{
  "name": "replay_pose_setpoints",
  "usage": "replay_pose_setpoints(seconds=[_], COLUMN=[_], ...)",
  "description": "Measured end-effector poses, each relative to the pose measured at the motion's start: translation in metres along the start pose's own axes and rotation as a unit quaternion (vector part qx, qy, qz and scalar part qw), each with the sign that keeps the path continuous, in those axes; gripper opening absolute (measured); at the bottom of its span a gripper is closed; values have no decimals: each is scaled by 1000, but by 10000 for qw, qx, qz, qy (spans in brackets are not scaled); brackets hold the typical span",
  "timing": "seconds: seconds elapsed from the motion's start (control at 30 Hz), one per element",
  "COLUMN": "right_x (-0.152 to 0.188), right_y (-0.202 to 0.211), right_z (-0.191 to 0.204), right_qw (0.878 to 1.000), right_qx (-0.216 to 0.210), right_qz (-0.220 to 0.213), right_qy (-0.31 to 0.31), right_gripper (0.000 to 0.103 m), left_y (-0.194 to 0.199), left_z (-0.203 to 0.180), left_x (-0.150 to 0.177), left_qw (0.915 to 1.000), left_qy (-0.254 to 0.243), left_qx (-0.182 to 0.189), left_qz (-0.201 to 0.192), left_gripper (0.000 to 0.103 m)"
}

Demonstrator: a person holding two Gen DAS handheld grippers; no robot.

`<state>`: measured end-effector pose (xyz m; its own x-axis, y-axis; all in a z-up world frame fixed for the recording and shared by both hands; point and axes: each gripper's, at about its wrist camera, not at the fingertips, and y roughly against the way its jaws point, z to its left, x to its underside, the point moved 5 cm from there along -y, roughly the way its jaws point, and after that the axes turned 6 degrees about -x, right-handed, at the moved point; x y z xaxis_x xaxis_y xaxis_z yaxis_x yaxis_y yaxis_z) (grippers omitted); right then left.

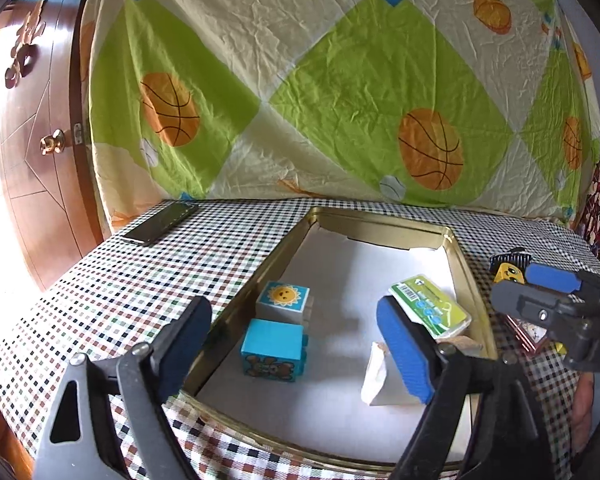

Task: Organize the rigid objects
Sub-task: 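Withdraw both tools from the tin toward the remaining items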

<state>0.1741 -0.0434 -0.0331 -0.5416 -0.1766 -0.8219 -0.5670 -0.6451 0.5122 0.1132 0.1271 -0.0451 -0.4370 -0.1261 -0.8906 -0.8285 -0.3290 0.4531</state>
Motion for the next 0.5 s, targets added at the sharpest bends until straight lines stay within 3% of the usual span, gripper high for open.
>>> replay_pose_setpoints(seconds=[0.33,0.5], right_x=[30,47], right_y=[89,102], right_z=[-95,-127], right_qw=[9924,9871], right_qx=[955,1311], right_qz=[-487,-390], right_qy=[-599,-835], right_gripper=[93,93], left_y=[30,37], left_z=[-76,-119], left_x=[-3,0], left_qw=[9965,9923], left_qy=[-345,-619], left_qx=[713,1050], left_qz=[-258,-236], left_gripper=[99,99])
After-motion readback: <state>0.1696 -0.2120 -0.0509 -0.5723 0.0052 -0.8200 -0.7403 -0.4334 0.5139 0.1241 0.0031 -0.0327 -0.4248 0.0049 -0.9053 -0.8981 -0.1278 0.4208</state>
